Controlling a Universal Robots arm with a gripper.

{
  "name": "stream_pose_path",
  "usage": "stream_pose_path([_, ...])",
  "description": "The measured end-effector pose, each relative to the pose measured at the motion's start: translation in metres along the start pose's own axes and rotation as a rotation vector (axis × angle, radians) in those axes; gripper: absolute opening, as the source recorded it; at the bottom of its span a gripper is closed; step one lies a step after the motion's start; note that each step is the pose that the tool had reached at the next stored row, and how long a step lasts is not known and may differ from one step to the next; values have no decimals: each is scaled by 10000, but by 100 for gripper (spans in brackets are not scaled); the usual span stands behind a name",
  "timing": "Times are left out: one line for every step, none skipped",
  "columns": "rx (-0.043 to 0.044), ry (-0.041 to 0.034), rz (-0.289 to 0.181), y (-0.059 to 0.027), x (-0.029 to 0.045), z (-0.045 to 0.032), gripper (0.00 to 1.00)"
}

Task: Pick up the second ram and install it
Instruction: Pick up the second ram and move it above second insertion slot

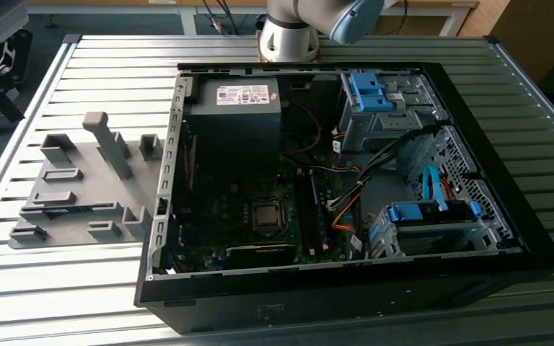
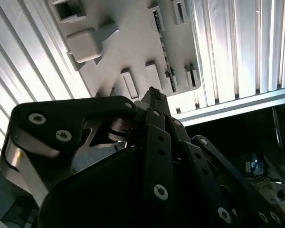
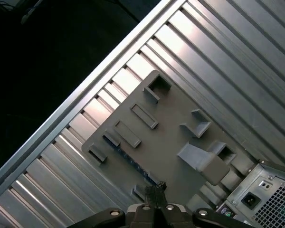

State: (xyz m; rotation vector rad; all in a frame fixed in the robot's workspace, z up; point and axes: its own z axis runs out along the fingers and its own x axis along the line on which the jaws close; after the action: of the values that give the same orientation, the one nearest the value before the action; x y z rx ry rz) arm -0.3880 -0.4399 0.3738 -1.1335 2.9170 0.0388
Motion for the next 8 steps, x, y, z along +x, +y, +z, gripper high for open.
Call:
stream_pose_path([0,0,-1,0,0,0,11])
stream_pose_path([0,-1,-1,0,0,0,11])
stream_pose_path([0,-1,-2,0,0,0,11])
stream_pose_path([-1,0,-3,0,0,0,11])
stream_pose_path([-1,1,-44,0,0,0,11])
stream_pose_path([-4,4,-171,0,0,0,11])
stream_pose_path([-8,6,-361,0,0,1,11])
stream_pose_path([-11,10,-540,0,0,2,11])
